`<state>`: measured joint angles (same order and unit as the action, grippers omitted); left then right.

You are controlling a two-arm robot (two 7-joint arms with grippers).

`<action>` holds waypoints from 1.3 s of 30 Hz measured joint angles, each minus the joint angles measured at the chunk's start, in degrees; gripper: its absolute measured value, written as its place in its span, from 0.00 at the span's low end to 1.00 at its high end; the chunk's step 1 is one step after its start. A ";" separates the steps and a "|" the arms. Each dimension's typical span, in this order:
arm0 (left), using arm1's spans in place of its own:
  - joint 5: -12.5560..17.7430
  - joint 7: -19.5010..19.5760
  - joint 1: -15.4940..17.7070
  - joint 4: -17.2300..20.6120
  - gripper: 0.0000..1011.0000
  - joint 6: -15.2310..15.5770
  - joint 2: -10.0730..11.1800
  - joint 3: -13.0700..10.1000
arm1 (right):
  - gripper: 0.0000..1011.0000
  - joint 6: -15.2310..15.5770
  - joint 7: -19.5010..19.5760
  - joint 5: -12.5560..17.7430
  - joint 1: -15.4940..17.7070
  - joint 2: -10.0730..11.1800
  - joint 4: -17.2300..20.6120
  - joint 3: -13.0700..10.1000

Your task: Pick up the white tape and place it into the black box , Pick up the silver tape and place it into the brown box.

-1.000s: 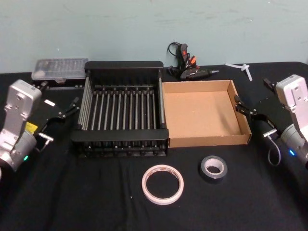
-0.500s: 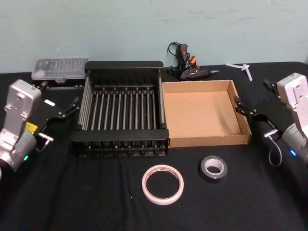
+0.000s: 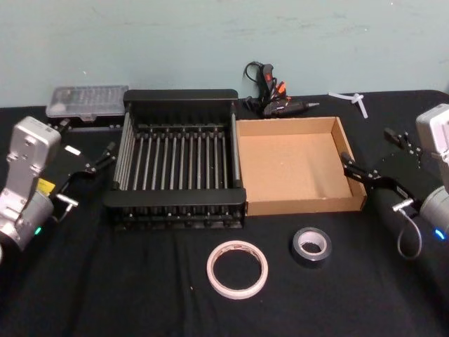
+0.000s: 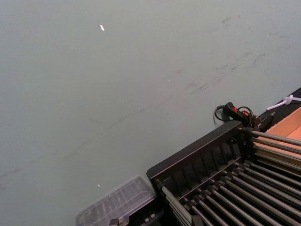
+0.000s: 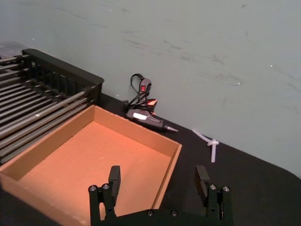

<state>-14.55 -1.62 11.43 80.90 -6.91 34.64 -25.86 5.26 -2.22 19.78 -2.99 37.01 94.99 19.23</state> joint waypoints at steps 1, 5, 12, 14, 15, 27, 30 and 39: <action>0.00 0.00 0.00 0.00 0.99 0.00 0.00 0.00 | 0.99 0.35 -0.08 0.16 0.31 0.09 0.48 -0.18; 0.00 0.00 0.00 0.00 0.99 0.00 0.00 0.00 | 0.99 3.54 -0.44 1.22 3.07 0.80 4.50 -1.54; 0.00 0.00 0.00 0.00 0.99 0.00 0.00 0.00 | 0.99 7.43 -0.92 2.32 6.89 1.49 9.22 -3.15; 0.00 0.00 0.00 0.00 0.99 0.00 0.00 0.00 | 0.99 8.79 -1.15 2.68 8.12 1.70 10.73 -3.67; 0.00 0.00 0.00 0.00 0.99 0.00 0.00 0.00 | 0.99 9.30 -1.26 2.78 8.53 1.79 11.24 -3.79; 0.00 0.00 0.00 0.00 0.99 0.00 0.00 0.00 | 0.99 17.79 -1.85 2.78 12.68 2.64 16.84 -4.40; 0.00 0.00 0.00 0.00 0.99 0.00 0.00 0.00 | 0.99 19.85 -1.93 2.43 13.06 2.64 17.73 -4.34; 0.00 0.00 0.00 0.00 0.99 0.00 0.00 0.00 | 0.99 25.03 -2.13 1.27 13.14 1.68 18.39 -3.49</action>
<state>-14.55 -1.62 11.43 80.90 -6.91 34.64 -25.86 30.28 -4.35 21.05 10.15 38.68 113.38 15.74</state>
